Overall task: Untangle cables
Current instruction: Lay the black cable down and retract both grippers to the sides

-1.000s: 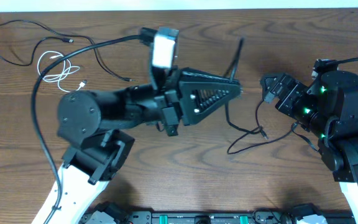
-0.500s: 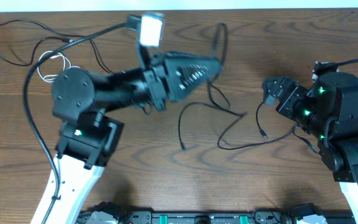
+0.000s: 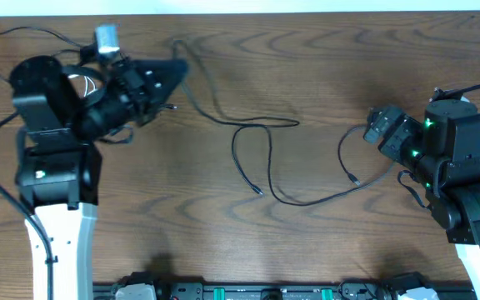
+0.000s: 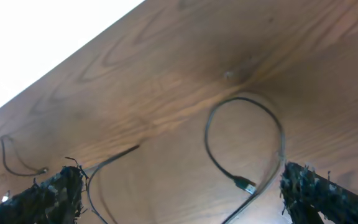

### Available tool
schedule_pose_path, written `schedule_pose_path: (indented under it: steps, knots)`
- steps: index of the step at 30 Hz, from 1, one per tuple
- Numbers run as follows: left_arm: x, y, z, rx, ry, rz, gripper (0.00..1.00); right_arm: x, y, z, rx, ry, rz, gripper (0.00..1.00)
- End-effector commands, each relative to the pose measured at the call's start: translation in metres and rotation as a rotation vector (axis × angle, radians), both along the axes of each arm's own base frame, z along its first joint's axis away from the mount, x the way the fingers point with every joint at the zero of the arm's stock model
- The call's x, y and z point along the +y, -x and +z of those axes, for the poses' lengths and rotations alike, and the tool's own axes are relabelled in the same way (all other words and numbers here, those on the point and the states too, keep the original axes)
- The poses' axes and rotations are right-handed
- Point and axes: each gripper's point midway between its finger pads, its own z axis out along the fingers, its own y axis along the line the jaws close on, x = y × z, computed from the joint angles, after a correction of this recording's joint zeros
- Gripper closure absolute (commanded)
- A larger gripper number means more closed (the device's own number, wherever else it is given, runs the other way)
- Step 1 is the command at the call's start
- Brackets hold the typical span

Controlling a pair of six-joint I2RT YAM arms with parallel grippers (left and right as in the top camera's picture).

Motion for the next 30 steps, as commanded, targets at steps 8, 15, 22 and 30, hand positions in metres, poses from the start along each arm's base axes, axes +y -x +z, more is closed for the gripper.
schedule_pose_path:
  steps: [8, 15, 22, 30]
  knots:
    - [0.135, 0.0, -0.08, 0.272, -0.308, 0.519, 0.93, -0.008, 0.001, 0.003, -0.007, 0.033, -0.022, 0.01]
    - [0.213, 0.001, -0.137, 0.423, -0.548, 0.634, 0.92, -0.008, 0.002, 0.002, -0.006, 0.034, -0.022, 0.01]
    - [0.26, -0.002, -0.206, 0.602, -0.583, 0.598, 0.93, -0.008, 0.002, 0.002, -0.002, 0.034, -0.021, 0.01]
    - [0.322, 0.025, -0.255, 0.83, -0.791, 0.717, 0.93, -0.01, 0.002, 0.002, -0.005, 0.04, -0.027, 0.01]
